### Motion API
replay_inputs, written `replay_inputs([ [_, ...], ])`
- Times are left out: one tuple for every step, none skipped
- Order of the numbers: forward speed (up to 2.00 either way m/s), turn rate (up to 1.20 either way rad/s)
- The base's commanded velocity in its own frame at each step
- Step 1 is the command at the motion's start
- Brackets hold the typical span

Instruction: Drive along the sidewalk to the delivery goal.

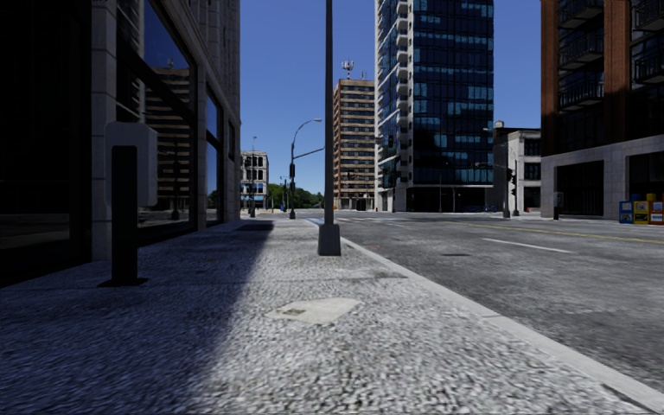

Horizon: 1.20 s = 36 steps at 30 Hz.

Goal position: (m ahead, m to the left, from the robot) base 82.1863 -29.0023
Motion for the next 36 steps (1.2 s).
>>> replay_inputs([
  [1.96, 0.0],
  [2.0, 0.0],
  [2.0, 0.0],
  [2.0, 0.0],
  [2.0, 0.0],
  [2.0, 0.0],
  [2.0, 0.0],
  [2.0, 0.0],
  [2.0, 0.0],
  [2.0, 0.0],
  [2.0, 0.0],
  [2.0, 0.0],
  [2.0, 0.0],
  [2.0, 0.0],
  [2.0, 0.53],
  [2.0, 1.2],
  [2.0, 1.2],
  [2.0, 1.2],
  [2.0, 1.2],
  [2.0, 0.85],
  [2.0, 0.04],
  [2.0, 0.0],
  [2.0, 0.0],
  [2.0, 0.0],
  [2.0, 0.0],
  [2.0, 0.0],
  [2.0, 0.0],
  [2.0, 0.03],
  [2.0, 0.03],
  [2.0, 0.51],
  [2.0, 0.8],
  [2.0, 0.98],
  [2.0, 1.2],
  [2.0, 1.2],
  [2.0, 1.2],
  [2.0, 1.2],
])
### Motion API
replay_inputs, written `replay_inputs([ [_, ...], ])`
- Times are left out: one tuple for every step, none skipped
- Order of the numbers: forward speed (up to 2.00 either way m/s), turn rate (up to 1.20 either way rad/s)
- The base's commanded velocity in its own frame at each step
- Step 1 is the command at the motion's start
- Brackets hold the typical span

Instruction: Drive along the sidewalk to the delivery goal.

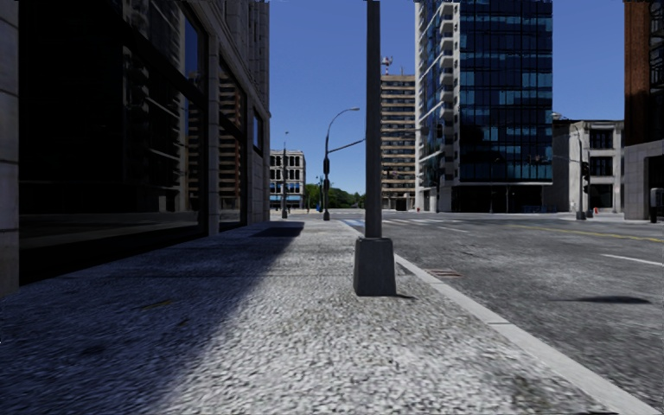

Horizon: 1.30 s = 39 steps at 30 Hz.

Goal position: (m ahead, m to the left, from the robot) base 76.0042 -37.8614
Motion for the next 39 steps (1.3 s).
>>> replay_inputs([
  [2.0, 0.7],
  [2.0, 0.28],
  [2.0, 0.28],
  [2.0, 0.21],
  [2.0, 0.18],
  [2.0, 0.15],
  [2.0, 0.15],
  [2.0, 0.14],
  [2.0, 0.14],
  [2.0, 0.14],
  [2.0, 0.14],
  [2.0, 0.14],
  [2.0, 0.14],
  [2.0, 0.14],
  [2.0, 0.14],
  [2.0, 0.14],
  [2.0, 0.14],
  [2.0, 0.14],
  [2.0, 0.14],
  [2.0, 0.14],
  [2.0, 0.08],
  [2.0, 0.0],
  [2.0, 0.0],
  [2.0, 0.0],
  [2.0, 0.0],
  [2.0, 0.0],
  [2.0, 0.0],
  [2.0, 0.0],
  [2.0, 0.0],
  [2.0, 0.0],
  [2.0, 0.0],
  [2.0, 0.0],
  [2.0, 0.0],
  [2.0, 0.0],
  [2.0, 0.0],
  [2.0, 0.0],
  [2.0, 0.0],
  [2.0, 0.0],
  [2.0, 0.0],
])
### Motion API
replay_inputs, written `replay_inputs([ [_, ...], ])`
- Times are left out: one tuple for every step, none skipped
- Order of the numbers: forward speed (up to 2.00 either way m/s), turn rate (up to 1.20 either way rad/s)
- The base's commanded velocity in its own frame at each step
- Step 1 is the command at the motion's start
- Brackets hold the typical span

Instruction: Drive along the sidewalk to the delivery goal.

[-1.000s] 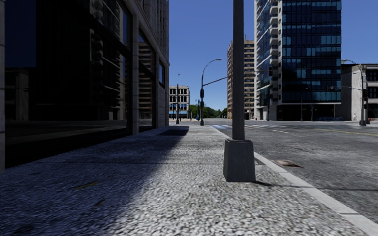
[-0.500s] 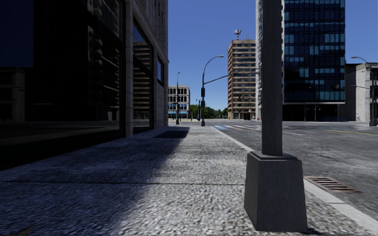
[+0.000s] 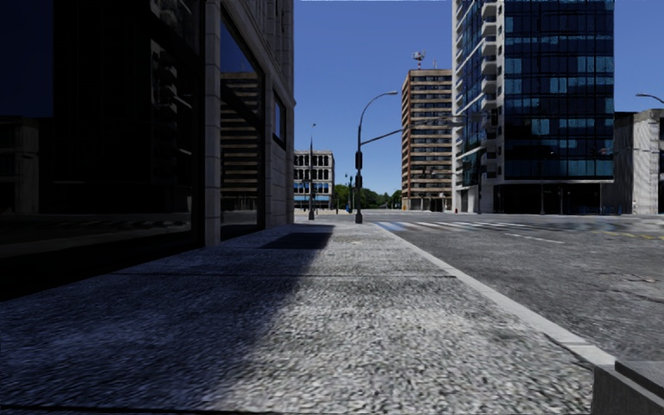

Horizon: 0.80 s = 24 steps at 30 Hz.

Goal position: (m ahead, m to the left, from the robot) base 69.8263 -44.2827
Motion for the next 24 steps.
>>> replay_inputs([
  [2.0, 0.0],
  [2.0, 0.0],
  [2.0, 0.0],
  [2.0, 0.0],
  [2.0, 0.0],
  [2.0, 0.0],
  [2.0, 0.0],
  [2.0, 0.0],
  [2.0, 0.0],
  [2.0, 0.0],
  [2.0, 0.0],
  [2.0, 0.0],
  [2.0, 0.0],
  [2.0, 0.0],
  [2.0, 0.0],
  [2.0, 0.0],
  [2.0, 0.0],
  [2.0, 0.0],
  [2.0, 0.0],
  [2.0, 0.0],
  [2.0, 0.0],
  [2.0, 0.0],
  [2.0, 0.0],
  [2.0, 0.0],
])
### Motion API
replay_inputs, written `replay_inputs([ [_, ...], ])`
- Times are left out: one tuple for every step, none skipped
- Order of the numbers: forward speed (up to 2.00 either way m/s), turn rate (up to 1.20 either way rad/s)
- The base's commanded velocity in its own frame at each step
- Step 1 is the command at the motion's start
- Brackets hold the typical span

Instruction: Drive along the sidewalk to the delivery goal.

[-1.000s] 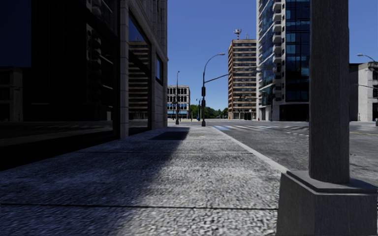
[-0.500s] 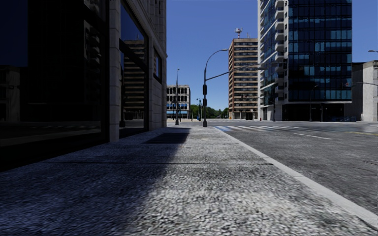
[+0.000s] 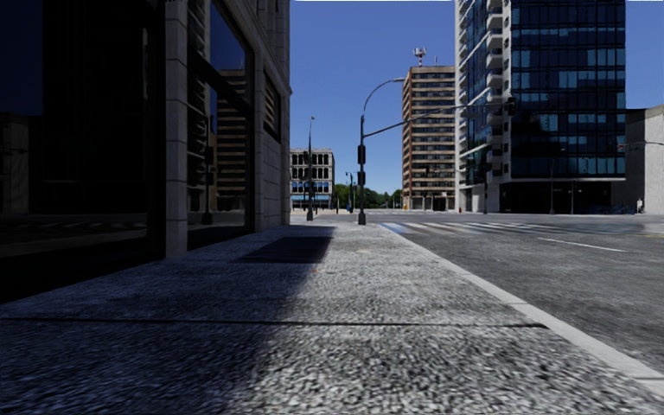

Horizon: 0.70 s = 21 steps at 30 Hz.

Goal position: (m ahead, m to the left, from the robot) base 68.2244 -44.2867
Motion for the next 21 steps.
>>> replay_inputs([
  [2.0, 0.0],
  [2.0, 0.0],
  [2.0, 0.0],
  [2.0, 0.0],
  [2.0, 0.0],
  [2.0, 0.0],
  [2.0, 0.0],
  [2.0, 0.0],
  [2.0, 0.0],
  [2.0, 0.0],
  [2.0, 0.0],
  [2.0, 0.0],
  [2.0, 0.0],
  [2.0, 0.0],
  [2.0, 0.0],
  [2.0, 0.0],
  [2.0, 0.0],
  [2.0, 0.0],
  [2.0, 0.0],
  [2.0, 0.0],
  [2.0, 0.0],
])
